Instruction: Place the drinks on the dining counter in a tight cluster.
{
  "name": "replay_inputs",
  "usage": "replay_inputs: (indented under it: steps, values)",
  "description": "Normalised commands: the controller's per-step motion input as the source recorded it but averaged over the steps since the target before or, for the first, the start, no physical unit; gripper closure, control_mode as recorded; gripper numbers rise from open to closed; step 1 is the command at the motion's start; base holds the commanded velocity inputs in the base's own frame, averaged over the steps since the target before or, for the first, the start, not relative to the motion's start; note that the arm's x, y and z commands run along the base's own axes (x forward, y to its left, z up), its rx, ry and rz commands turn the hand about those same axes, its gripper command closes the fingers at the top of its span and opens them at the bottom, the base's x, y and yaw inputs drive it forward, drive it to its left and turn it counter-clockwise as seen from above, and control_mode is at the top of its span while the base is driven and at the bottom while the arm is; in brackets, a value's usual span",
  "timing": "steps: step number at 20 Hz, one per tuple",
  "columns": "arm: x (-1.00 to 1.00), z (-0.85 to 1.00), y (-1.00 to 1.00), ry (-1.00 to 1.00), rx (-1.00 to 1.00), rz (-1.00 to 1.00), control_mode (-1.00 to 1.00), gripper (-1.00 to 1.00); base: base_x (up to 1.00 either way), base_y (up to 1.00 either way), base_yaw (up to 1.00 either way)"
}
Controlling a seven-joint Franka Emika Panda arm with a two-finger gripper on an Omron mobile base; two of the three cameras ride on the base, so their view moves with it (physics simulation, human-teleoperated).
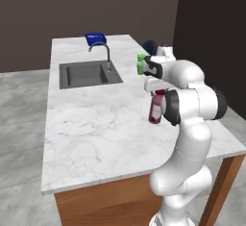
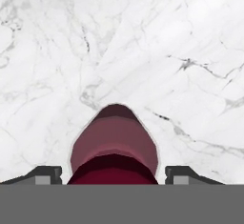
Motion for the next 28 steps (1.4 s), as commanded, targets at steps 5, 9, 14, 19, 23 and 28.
replay_inputs:
  steps: [5,9,14,19,23,28]
  values:
    - [0.2,-0.03,0.0,-0.05,0.0,0.0,-1.0,1.0,0.0,0.0,0.0]
    - [0.25,-0.01,0.0,0.0,0.0,-0.01,-1.0,1.0,0.0,0.0,0.0]
    - [0.27,0.0,0.0,0.02,-0.04,-0.04,-1.0,1.0,0.0,0.0,0.0]
    - [0.13,-0.09,0.01,0.0,-0.01,-0.01,-1.0,1.0,0.0,0.0,0.0]
    - [0.01,-0.23,0.0,0.0,0.0,0.0,-1.0,1.0,0.0,0.0,0.0]
    - [0.0,-0.26,0.0,0.0,0.0,0.0,-1.0,1.0,0.0,0.0,0.0]
